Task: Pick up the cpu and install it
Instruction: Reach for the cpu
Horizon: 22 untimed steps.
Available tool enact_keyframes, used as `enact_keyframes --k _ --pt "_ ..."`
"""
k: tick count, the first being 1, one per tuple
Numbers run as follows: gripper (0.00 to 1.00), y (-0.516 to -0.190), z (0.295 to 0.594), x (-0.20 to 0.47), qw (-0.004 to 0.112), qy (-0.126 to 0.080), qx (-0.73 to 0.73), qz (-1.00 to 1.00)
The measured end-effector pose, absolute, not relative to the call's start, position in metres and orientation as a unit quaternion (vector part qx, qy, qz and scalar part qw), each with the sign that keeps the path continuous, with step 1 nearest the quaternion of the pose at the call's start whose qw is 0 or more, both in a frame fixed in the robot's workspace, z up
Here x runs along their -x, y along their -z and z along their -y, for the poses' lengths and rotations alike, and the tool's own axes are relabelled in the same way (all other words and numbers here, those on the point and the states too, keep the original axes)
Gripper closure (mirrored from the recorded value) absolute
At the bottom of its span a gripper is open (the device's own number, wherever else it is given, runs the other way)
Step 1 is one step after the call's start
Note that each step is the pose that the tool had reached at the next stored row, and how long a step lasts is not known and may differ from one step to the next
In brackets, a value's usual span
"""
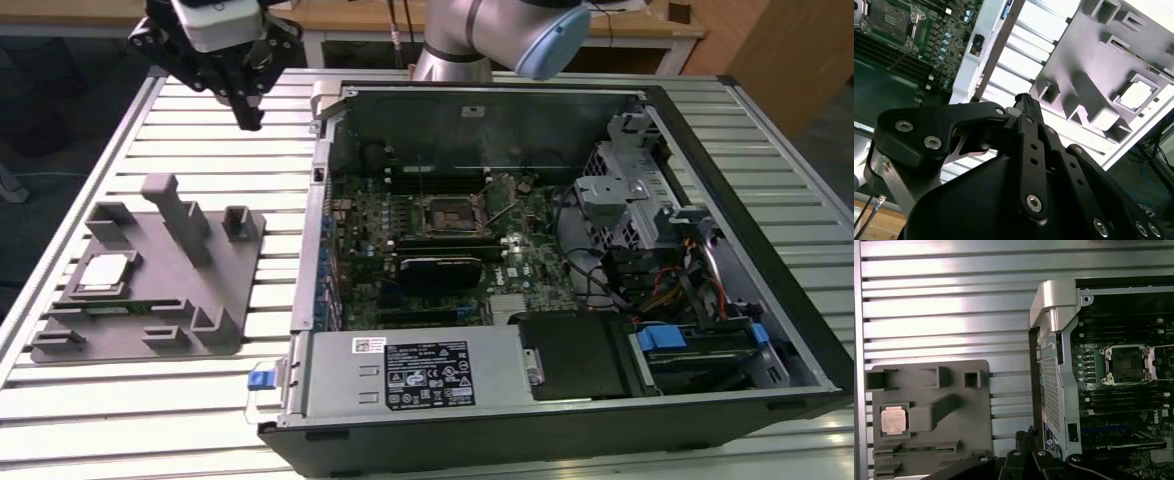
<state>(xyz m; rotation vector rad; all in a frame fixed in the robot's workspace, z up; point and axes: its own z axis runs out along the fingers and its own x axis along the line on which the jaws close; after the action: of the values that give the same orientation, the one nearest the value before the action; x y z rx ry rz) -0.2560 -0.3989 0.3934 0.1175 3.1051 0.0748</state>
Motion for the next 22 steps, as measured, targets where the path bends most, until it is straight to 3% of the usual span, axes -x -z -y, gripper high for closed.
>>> enact_keyframes --k 22 --pt "0.89 -0.393 0.399 0.285 0.017 -0.024 -0.038 -0.999"
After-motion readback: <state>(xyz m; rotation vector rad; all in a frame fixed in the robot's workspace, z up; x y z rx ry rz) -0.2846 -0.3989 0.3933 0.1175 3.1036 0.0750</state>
